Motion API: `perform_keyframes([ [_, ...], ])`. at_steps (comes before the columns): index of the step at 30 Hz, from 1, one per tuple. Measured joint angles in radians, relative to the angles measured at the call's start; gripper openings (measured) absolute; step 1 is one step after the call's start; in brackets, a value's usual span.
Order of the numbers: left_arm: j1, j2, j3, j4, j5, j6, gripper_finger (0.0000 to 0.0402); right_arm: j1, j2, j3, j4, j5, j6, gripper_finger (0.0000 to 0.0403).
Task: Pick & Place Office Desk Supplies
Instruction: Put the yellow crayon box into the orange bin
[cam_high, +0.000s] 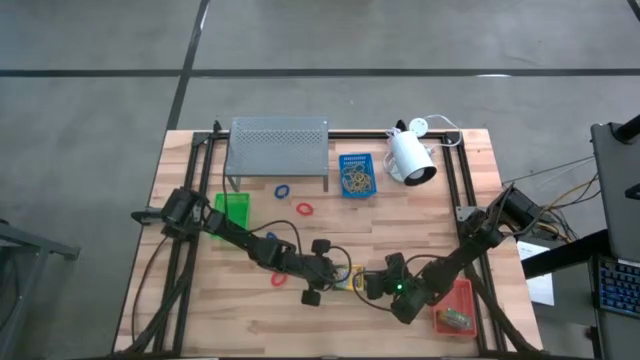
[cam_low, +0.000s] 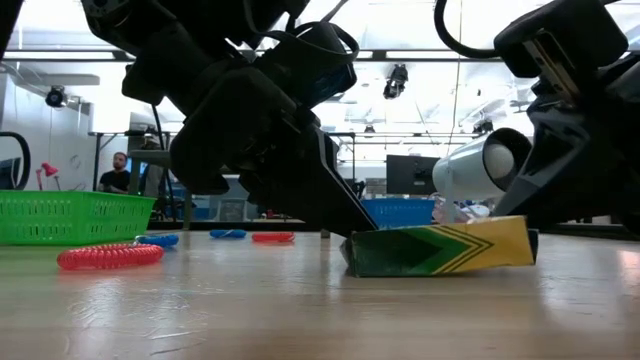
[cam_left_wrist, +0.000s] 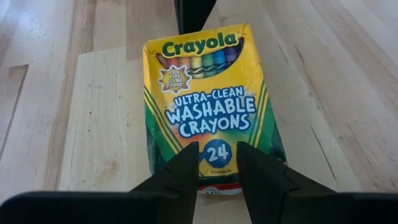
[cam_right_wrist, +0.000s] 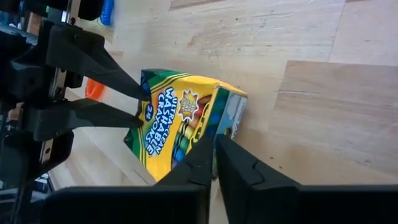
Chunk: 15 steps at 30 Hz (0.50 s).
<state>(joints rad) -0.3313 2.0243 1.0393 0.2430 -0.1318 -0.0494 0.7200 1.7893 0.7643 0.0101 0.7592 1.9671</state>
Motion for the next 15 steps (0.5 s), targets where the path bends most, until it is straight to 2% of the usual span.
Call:
perform_keyframes([
  [15,0.000,0.000,0.000,-0.001,0.000,-0.003,0.0117,-0.004,0.000,0.001,-0.004,-0.027,-0.010,0.0008],
])
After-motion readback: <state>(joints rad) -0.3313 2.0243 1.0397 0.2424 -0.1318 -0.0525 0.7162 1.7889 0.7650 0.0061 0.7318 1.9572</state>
